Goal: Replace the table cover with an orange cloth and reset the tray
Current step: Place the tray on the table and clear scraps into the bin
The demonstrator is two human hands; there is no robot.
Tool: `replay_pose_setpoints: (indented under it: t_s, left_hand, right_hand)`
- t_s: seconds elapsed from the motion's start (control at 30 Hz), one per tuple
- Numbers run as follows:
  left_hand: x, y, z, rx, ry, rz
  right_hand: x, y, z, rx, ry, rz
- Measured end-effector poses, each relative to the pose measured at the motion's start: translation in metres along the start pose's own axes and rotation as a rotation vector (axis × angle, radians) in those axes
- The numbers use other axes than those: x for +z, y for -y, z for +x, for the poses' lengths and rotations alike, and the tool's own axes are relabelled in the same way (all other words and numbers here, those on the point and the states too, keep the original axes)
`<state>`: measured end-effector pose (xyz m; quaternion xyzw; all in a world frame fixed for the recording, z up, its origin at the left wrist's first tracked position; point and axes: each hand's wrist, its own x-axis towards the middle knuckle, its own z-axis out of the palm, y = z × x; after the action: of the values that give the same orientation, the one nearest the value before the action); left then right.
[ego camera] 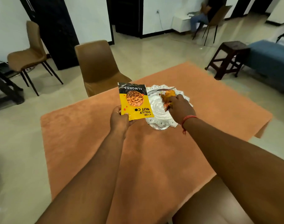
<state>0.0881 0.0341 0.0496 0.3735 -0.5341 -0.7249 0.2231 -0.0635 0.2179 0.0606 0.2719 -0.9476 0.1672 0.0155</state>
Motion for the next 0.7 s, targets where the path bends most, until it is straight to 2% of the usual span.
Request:
replay_pose_setpoints:
  t_s: [0.23, 0.4, 0.53, 0.6, 0.7]
  left_hand:
    - [0.066, 0.026, 0.013, -0.071, -0.011, 0.098]
    - [0.077, 0.038, 0.022, -0.094, 0.0, 0.201]
    - [0.062, 0.051, 0.034, 0.095, 0.027, 0.717]
    - [0.061, 0.043, 0.026, 0.137, 0.05, 0.845]
    - [0.06, 0.039, 0.016, 0.194, 0.192, 1.102]
  right_hand:
    - [0.02, -0.048, 0.025, 0.025, 0.102, -0.024]
    - [0.034, -0.055, 0.035, 0.018, 0.126, -0.016]
    - [0.04, -0.054, 0.034, -0.004, 0.189, -0.109]
    - [0.041, -0.052, 0.029, -0.013, 0.185, -0.127]
    - [0.04, -0.046, 0.024, -0.016, 0.216, -0.117]
